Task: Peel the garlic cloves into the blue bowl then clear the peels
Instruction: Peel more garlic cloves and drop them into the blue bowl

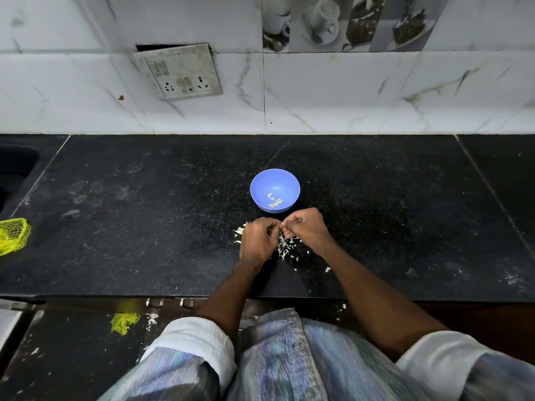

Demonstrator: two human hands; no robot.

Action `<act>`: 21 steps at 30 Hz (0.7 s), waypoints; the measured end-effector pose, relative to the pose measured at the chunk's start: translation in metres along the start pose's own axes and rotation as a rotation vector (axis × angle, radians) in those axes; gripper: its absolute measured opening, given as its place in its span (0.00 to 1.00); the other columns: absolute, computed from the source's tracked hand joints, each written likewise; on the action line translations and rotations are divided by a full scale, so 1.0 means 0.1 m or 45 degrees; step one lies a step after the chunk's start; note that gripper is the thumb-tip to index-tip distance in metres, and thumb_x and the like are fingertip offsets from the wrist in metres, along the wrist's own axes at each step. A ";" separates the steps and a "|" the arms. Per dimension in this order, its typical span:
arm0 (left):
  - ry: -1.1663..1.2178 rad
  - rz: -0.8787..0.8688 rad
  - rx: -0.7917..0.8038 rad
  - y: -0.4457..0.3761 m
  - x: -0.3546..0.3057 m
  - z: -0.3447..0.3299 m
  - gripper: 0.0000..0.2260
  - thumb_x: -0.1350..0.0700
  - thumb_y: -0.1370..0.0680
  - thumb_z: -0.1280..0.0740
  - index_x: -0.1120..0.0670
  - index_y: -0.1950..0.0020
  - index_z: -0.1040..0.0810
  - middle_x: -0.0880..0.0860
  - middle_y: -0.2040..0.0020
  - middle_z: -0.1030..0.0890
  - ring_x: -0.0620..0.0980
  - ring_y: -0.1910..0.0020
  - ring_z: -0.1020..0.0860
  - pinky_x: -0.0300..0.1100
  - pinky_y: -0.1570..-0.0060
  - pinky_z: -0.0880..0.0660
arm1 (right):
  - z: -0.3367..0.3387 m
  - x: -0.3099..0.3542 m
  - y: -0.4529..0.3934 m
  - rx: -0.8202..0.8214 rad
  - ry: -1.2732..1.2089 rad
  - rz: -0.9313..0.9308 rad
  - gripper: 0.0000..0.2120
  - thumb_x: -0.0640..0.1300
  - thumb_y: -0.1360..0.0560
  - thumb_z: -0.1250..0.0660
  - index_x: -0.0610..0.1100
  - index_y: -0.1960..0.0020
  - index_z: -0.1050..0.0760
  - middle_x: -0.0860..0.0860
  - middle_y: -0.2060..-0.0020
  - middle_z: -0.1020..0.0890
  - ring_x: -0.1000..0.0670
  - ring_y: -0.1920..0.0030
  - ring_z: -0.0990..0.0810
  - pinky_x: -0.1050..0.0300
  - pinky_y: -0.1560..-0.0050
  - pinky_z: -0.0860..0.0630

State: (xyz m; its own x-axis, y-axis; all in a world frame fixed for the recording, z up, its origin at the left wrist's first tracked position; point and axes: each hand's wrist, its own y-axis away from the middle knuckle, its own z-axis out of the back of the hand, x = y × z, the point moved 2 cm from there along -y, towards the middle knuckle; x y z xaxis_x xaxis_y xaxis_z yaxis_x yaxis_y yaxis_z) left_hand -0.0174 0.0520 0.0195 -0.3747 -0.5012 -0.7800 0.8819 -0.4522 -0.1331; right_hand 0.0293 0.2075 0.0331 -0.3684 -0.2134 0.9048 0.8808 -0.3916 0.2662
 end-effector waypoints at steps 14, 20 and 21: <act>0.333 0.147 -0.052 -0.06 0.06 -0.04 0.04 0.61 0.22 0.25 0.53 0.51 0.12 0.45 0.60 0.13 0.43 0.61 0.14 0.47 0.55 0.16 | -0.03 0.04 -0.02 -0.028 -0.103 -0.058 0.07 0.32 0.24 0.32 0.37 0.57 0.16 0.42 0.65 0.14 0.48 0.67 0.17 0.56 0.61 0.19; 0.447 0.198 -0.096 -0.11 0.06 -0.02 0.04 0.62 0.24 0.22 0.55 0.53 0.13 0.47 0.59 0.13 0.46 0.61 0.14 0.39 0.55 0.18 | -0.04 0.08 -0.02 0.025 -0.238 -0.112 0.05 0.35 0.24 0.31 0.35 0.54 0.16 0.43 0.63 0.14 0.52 0.66 0.20 0.59 0.65 0.23; 0.454 0.200 -0.106 -0.11 0.07 -0.01 0.03 0.62 0.24 0.23 0.55 0.52 0.13 0.47 0.59 0.12 0.46 0.60 0.14 0.38 0.55 0.18 | -0.05 0.08 -0.02 0.040 -0.245 -0.120 0.05 0.35 0.24 0.31 0.34 0.54 0.16 0.43 0.63 0.14 0.52 0.66 0.20 0.59 0.66 0.24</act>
State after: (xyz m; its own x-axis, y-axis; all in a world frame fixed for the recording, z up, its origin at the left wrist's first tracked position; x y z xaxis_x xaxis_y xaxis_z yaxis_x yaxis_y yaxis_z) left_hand -0.0295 0.0547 0.0149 -0.1234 -0.2653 -0.9562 0.9463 -0.3216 -0.0329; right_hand 0.0237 0.2021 0.0380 -0.3883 -0.0012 0.9215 0.8551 -0.3733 0.3598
